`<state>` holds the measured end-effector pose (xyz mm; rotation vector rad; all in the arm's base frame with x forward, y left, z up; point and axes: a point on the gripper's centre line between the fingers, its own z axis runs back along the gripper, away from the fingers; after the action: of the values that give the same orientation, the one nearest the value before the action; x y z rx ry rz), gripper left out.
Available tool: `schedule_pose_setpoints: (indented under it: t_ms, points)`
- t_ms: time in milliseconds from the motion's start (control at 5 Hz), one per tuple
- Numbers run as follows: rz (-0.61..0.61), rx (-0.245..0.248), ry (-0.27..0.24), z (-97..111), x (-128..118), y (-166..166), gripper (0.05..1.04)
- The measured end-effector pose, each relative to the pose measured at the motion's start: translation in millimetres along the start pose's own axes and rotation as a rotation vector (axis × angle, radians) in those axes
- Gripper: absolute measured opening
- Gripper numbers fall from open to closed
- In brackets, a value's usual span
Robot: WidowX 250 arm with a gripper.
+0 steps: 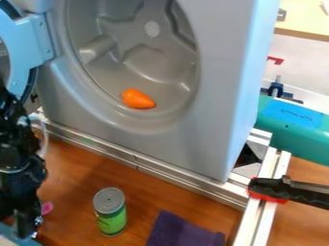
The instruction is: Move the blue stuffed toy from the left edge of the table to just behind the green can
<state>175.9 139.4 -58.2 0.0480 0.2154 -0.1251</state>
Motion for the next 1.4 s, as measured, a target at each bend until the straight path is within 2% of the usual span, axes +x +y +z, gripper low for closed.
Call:
schedule_pose_setpoints:
  t_ms: [200,400,600,800,1000,1200,1400]
  points:
    - [0.01,-0.124,-0.183,-2.1,11.3,-2.7,0.948]
    - [0.049,-0.2,-0.302,1.5,22.6,-1.2,0.664]
    - [0.089,-0.174,-0.277,-5.6,21.0,2.8,0.469]
    - [0.074,-0.101,-0.218,-4.2,19.0,1.5,0.39]
    - [0.058,-0.045,-0.226,20.9,16.2,-5.0,0.384]
    - [0.058,-0.004,-0.308,59.4,22.2,-8.8,0.384]
    - [0.045,-0.033,-0.371,72.1,37.0,-7.7,0.384]
